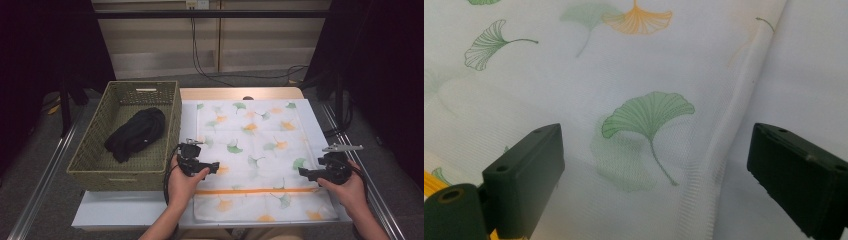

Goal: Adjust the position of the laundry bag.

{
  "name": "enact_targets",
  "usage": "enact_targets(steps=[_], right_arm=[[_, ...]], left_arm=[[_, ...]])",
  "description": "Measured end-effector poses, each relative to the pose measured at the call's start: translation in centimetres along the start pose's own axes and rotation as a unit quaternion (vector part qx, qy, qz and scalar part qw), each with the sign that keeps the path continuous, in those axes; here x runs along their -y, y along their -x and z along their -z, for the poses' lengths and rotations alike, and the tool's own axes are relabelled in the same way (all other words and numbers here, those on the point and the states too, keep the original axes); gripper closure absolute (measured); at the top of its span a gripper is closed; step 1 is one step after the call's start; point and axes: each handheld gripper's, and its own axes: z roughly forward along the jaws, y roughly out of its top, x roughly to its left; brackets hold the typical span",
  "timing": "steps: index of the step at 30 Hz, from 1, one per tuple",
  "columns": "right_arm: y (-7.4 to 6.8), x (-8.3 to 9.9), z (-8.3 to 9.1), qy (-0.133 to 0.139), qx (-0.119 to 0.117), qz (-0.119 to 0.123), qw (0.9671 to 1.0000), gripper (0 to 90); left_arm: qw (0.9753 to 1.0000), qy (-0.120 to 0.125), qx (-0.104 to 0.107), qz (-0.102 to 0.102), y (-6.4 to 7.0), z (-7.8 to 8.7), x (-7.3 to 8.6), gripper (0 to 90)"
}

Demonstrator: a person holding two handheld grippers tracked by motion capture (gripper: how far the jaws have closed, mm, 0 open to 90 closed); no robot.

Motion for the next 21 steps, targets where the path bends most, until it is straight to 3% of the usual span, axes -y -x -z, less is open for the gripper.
enact_targets(steps=[13,16,17,21], right_arm=[[0.08,-0.02,-0.19,-0.002,0.001,-0.001,1.0000,9.1],[0.08,0.03,-0.29,-0.007,-0.001,-0.001,1.0000,9.2],[0.05,0.06,-0.29,-0.010,0.001,-0.005,0.9999,9.3],[0.19,0.15,-0.42,-0.008,0.001,0.001,1.0000,10.2]], left_arm=[[0.9997,-0.016,-0.019,0.004,0.01,-0.09,0.23,2.2],[0.9995,-0.020,-0.025,0.002,0.06,-0.14,0.32,3.5],[0.9993,-0.020,-0.028,0.013,-0.02,-0.17,0.33,3.8],[0.9990,-0.020,-0.039,0.008,0.02,-0.21,0.38,8.5]])
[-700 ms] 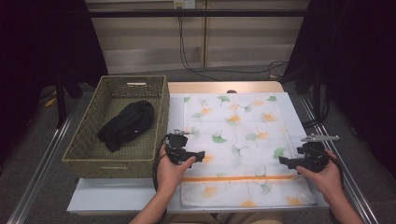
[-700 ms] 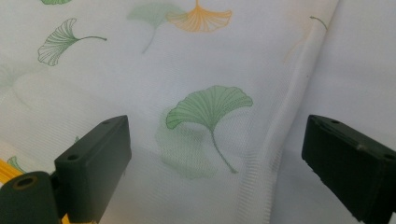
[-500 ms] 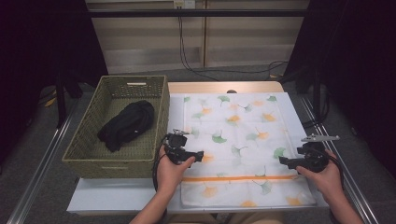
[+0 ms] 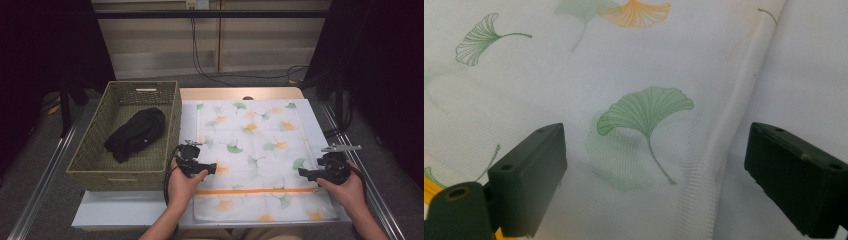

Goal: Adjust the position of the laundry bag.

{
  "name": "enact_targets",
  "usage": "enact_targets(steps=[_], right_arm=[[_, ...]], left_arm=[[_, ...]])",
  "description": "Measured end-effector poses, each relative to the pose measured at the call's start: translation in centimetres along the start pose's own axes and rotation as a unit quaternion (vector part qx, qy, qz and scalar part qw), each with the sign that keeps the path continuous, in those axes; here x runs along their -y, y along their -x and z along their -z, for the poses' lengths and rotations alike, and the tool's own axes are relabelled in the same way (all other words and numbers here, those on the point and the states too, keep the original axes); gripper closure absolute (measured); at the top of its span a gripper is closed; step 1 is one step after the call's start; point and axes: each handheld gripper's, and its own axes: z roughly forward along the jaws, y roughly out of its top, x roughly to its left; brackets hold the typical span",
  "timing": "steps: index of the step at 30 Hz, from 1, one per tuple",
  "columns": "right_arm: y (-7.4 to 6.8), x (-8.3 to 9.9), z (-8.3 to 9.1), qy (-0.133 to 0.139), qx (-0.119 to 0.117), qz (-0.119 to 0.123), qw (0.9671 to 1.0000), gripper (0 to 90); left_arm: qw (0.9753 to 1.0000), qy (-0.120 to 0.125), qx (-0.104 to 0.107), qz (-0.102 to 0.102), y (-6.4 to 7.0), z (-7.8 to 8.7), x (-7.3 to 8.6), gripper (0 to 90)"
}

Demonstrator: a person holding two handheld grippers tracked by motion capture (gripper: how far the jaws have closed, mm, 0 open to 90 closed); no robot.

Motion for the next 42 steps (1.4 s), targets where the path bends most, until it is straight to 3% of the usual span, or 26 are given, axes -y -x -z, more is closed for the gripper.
enact_targets(steps=[4,7,8,11,16,18,22,23,26,28,31,34,35,37,39,42], right_arm=[[0.10,0.09,-0.01,-0.003,0.001,-0.001,1.0000,12.9],[0.14,0.15,-0.04,-0.005,0.001,-0.001,1.0000,14.9],[0.14,0.25,-0.18,-0.003,-0.001,0.004,1.0000,17.7],[0.08,0.35,-0.30,-0.009,0.007,0.003,0.9999,23.1],[0.18,0.47,-0.28,-0.009,0.018,-0.010,0.9997,37.6],[0.30,0.54,-0.18,-0.010,0.026,-0.011,0.9996,42.4],[0.56,0.63,-0.11,-0.003,0.036,-0.016,0.9992,46.6],[0.59,0.62,-0.02,-0.006,0.037,-0.021,0.9991,46.7],[0.47,0.46,0.13,-0.011,0.055,-0.002,0.9984,47.0],[0.50,0.49,0.15,-0.014,0.047,-0.018,0.9986,49.3],[0.64,0.58,0.05,-0.018,0.056,-0.017,0.9981,52.7],[0.88,0.62,0.11,-0.013,0.054,-0.017,0.9983,63.8],[0.88,0.62,0.11,-0.013,0.054,-0.017,0.9983,63.8],[0.76,0.57,0.18,-0.014,0.054,-0.030,0.9980,75.4],[0.71,0.51,0.07,-0.013,0.055,-0.009,0.9983,80.5],[0.57,0.42,0.07,-0.013,0.052,-0.011,0.9985,86.6]], left_arm=[[1.0000,0.001,-0.006,-0.004,0.07,0.08,0.04,16.7],[1.0000,-0.002,-0.003,0.000,0.51,0.31,0.01,35.5],[0.9998,-0.009,-0.018,-0.005,0.73,0.33,-0.07,39.1],[0.9996,-0.005,-0.027,0.004,0.64,0.36,-0.06,47.8],[0.9996,-0.004,-0.026,0.007,0.47,0.44,-0.02,65.3],[0.9993,-0.005,-0.035,0.015,0.49,0.40,-0.02,73.5],[0.9994,-0.009,-0.024,0.021,0.30,0.40,-0.05,82.0],[0.9995,-0.010,-0.022,0.022,0.28,0.38,-0.05,83.6],[0.9995,-0.010,-0.020,0.025,0.17,0.38,-0.04,86.9],[0.9996,-0.011,-0.016,0.021,0.15,0.39,-0.02,87.5],[0.9996,-0.012,-0.014,0.023,0.12,0.41,-0.01,87.9],[0.9996,-0.010,-0.014,0.023,0.16,0.41,0.03,88.3],[0.9996,-0.010,-0.014,0.023,0.16,0.41,0.03,88.3],[0.9993,-0.011,-0.012,0.034,0.11,0.42,-0.01,88.5],[0.9992,-0.012,-0.011,0.035,0.13,0.44,-0.04,88.7],[0.9992,-0.015,-0.010,0.036,0.03,0.44,-0.09,88.7]])
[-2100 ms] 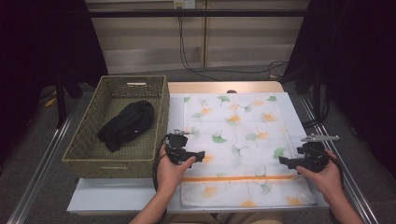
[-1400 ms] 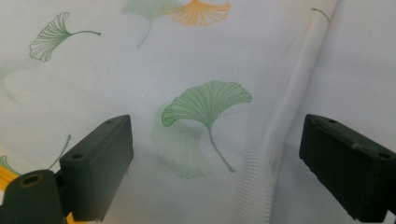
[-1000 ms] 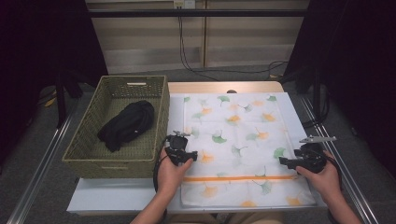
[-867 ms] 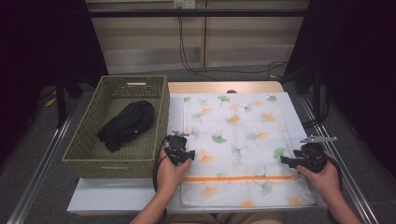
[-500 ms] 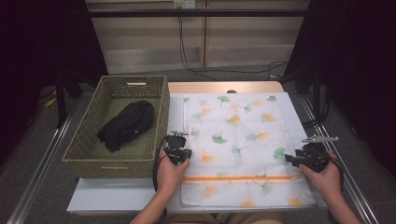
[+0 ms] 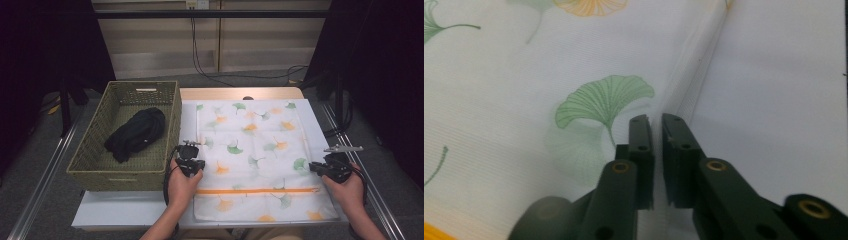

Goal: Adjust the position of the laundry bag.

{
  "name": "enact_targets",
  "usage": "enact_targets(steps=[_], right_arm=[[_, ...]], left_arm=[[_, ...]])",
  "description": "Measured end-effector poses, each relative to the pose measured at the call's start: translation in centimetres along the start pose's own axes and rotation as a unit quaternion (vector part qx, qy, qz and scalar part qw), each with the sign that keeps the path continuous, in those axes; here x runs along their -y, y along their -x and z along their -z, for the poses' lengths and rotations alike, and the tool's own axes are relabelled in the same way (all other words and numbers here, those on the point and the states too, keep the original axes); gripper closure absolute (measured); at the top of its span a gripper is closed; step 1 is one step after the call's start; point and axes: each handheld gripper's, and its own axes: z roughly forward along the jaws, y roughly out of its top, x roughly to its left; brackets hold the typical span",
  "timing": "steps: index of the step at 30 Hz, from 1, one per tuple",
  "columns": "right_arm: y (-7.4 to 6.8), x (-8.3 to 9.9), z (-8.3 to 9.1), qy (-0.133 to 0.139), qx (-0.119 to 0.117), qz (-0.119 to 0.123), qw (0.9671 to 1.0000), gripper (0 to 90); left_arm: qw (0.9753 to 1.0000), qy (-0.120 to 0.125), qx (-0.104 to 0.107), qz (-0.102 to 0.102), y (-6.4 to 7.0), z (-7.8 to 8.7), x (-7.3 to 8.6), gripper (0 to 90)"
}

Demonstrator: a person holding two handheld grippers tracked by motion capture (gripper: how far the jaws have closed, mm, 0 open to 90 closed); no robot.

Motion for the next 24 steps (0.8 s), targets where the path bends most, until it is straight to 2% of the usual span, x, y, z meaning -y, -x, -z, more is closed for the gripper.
enact_targets(steps=[3,6,7,10,13,14,19,20,24], right_arm=[[-0.2,-0.3,0.3,-0.001,-0.004,-0.003,1.0000,89.5],[-0.2,-0.4,0.3,0.000,-0.004,0.002,1.0000,89.7],[-0.2,-0.5,0.3,-0.001,-0.006,0.004,1.0000,89.7],[-0.1,-0.7,0.2,0.003,-0.005,0.006,1.0000,89.7],[0.0,-0.8,0.1,0.005,-0.006,0.007,0.9999,89.7],[0.2,-0.9,0.1,0.006,-0.006,0.005,1.0000,89.7],[0.4,-1.2,-0.1,0.008,-0.007,0.005,0.9999,89.6],[0.5,-1.3,-0.3,0.007,-0.007,0.005,0.9999,89.6],[0.6,-1.5,-0.6,0.009,-0.006,0.003,0.9999,89.6]], left_arm=[[0.9999,0.005,-0.005,-0.014,0.4,-0.1,-0.1,88.7],[0.9999,0.004,-0.002,-0.010,0.7,-0.2,-0.2,88.7],[1.0000,0.003,0.003,0.003,0.5,-0.4,-0.4,88.8],[0.9999,0.000,0.003,0.010,0.3,-0.6,-0.7,88.9],[1.0000,0.001,-0.001,0.009,0.3,-0.7,-1.0,88.9],[0.9999,0.003,-0.003,0.015,0.1,-0.8,-1.3,88.9],[0.9997,0.007,-0.007,0.021,-0.3,-1.0,-1.7,88.9],[0.9996,0.013,-0.013,0.019,-0.3,-1.0,-2.0,88.9],[0.9996,0.013,-0.016,0.017,-0.2,-1.0,-2.4,88.9]])
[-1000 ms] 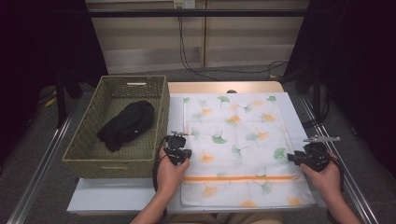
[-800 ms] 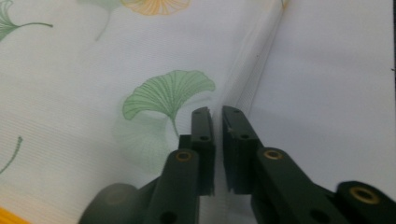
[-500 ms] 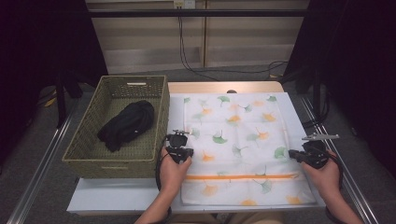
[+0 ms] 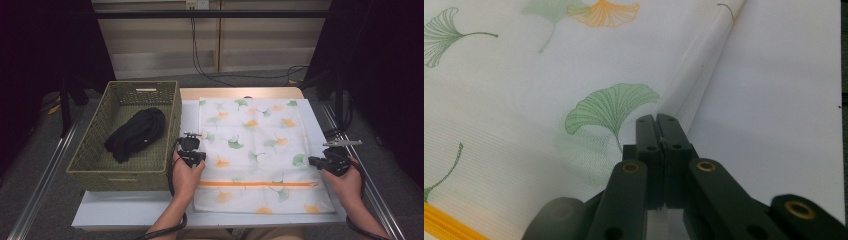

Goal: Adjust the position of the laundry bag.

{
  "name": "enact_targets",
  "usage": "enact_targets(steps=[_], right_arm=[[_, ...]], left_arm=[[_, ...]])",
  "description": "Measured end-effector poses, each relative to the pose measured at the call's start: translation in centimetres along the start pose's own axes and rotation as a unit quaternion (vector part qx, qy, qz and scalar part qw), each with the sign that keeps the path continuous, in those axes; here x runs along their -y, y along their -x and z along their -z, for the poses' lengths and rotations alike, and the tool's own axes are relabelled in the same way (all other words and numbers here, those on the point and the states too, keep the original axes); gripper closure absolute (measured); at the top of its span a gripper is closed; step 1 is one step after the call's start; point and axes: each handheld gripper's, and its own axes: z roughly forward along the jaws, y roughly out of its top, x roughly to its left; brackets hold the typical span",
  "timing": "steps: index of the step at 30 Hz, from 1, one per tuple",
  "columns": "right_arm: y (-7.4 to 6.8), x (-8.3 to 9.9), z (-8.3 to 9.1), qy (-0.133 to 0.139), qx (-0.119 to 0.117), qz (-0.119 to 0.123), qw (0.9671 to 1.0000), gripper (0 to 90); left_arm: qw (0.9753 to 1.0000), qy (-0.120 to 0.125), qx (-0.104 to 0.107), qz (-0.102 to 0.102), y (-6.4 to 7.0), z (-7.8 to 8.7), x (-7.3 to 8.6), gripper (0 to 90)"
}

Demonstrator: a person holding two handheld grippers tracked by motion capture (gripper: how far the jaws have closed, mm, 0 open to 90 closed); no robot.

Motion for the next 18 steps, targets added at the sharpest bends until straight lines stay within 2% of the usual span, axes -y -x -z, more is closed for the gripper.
enact_targets(steps=[4,5,10,14,18], right_arm=[[0.2,-0.4,-0.5,0.000,0.006,0.000,1.0000,89.6],[0.3,-0.4,-0.6,0.002,0.005,-0.003,1.0000,89.6],[0.4,-0.9,-1.1,0.001,0.004,-0.006,1.0000,89.6],[0.4,-1.2,-1.5,0.002,0.004,-0.003,1.0000,89.6],[0.5,-1.5,-1.9,0.001,0.002,-0.002,1.0000,89.6]], left_arm=[[1.0000,0.002,-0.004,0.004,-0.4,-0.2,-0.5,88.9],[0.9999,0.008,-0.004,0.011,-0.3,-0.3,-0.5,88.9],[0.9999,0.006,-0.016,0.000,-0.5,-0.3,-0.9,88.9],[0.9998,0.009,-0.019,0.007,-0.7,-0.5,-1.0,88.8],[0.9996,0.011,-0.024,0.006,-0.9,-0.5,-1.3,88.8]])
